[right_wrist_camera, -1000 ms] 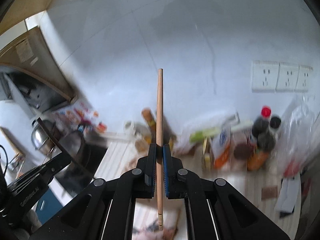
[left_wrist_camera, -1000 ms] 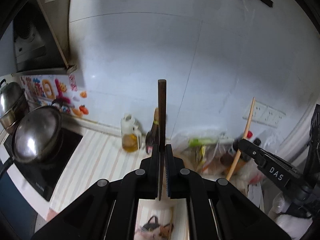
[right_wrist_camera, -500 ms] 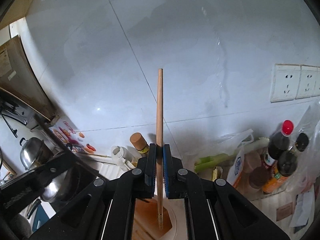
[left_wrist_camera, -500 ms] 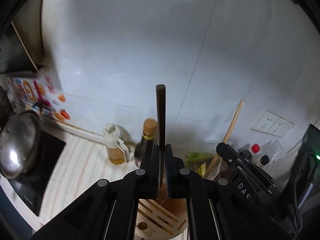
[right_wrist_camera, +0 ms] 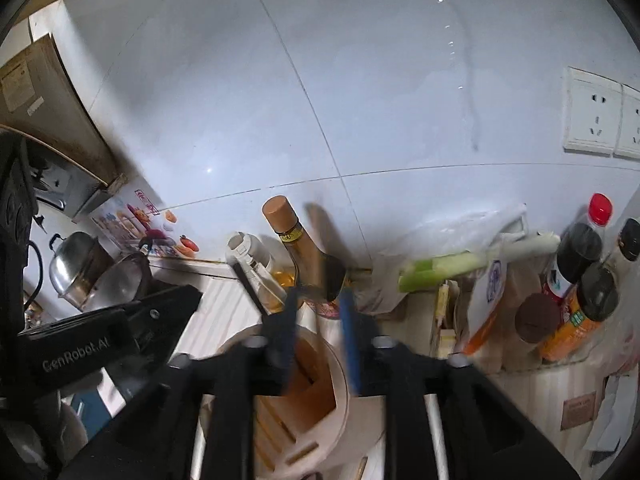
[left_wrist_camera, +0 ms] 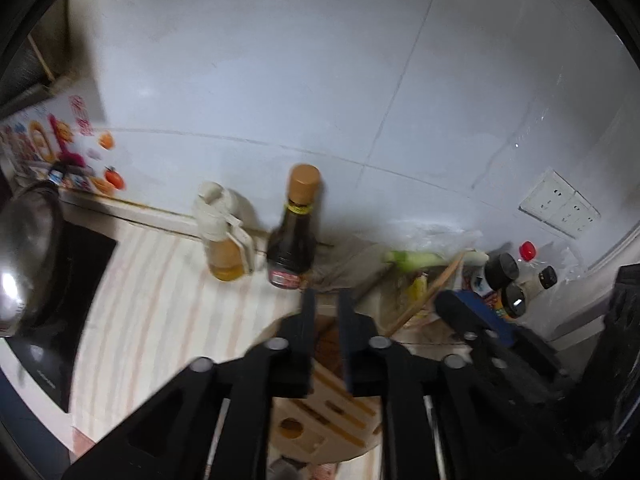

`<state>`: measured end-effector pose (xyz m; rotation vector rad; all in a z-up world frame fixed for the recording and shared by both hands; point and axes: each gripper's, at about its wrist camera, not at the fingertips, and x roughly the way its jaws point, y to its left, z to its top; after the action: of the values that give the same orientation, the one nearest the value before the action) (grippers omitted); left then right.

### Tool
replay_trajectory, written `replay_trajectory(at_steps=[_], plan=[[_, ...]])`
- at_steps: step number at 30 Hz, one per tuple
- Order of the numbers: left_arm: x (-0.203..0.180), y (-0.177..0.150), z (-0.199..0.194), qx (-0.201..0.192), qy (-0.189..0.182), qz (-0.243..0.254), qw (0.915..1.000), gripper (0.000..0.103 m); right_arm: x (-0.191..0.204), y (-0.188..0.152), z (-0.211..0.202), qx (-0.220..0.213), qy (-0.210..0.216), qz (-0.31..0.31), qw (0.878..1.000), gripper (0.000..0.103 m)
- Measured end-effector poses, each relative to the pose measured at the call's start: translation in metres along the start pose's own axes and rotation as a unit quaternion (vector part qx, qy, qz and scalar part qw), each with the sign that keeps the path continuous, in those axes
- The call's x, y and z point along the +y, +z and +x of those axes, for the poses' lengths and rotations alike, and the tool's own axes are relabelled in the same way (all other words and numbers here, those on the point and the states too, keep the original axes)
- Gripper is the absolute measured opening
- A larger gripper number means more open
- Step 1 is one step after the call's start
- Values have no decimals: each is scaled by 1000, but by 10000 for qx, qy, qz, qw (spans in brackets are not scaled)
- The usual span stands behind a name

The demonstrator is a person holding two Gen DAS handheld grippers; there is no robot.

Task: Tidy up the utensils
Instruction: 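Lower both chopsticks into the beige holder and open both tools, then grasp a light chopstick with the right tool while the left tool grasps a gold-tipped chopstick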

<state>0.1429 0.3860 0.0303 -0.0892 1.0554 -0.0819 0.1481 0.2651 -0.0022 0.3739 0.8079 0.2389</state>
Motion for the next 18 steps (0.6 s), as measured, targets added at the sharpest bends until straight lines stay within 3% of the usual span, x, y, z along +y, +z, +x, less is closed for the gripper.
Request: replay_trajectory(at_steps=[2, 3, 7, 8, 12, 18], plan=[[5, -6, -15, -216, 220, -47, 9995, 73, -5, 1, -14, -46, 22, 73, 10000, 46], [8, -9, -20, -294, 259, -58, 9992, 82, -8, 2, -22, -56, 3, 133, 9999, 54], [21, -26, -42, -478, 399, -104, 9980, 89, -15, 1, -49, -104, -182, 205, 9996, 70], [22, -29, -46, -500, 432, -88, 9978, 101, -17, 0, -55, -104, -252, 217, 9994, 78], [26, -51, -62, -667, 623, 12, 9958, 103, -34, -15, -80, -102, -511, 447, 9976, 99], [31, -87, -65, -587, 609, -52, 9964, 103, -61, -52, -100, -33, -878, 679, 9938, 103]])
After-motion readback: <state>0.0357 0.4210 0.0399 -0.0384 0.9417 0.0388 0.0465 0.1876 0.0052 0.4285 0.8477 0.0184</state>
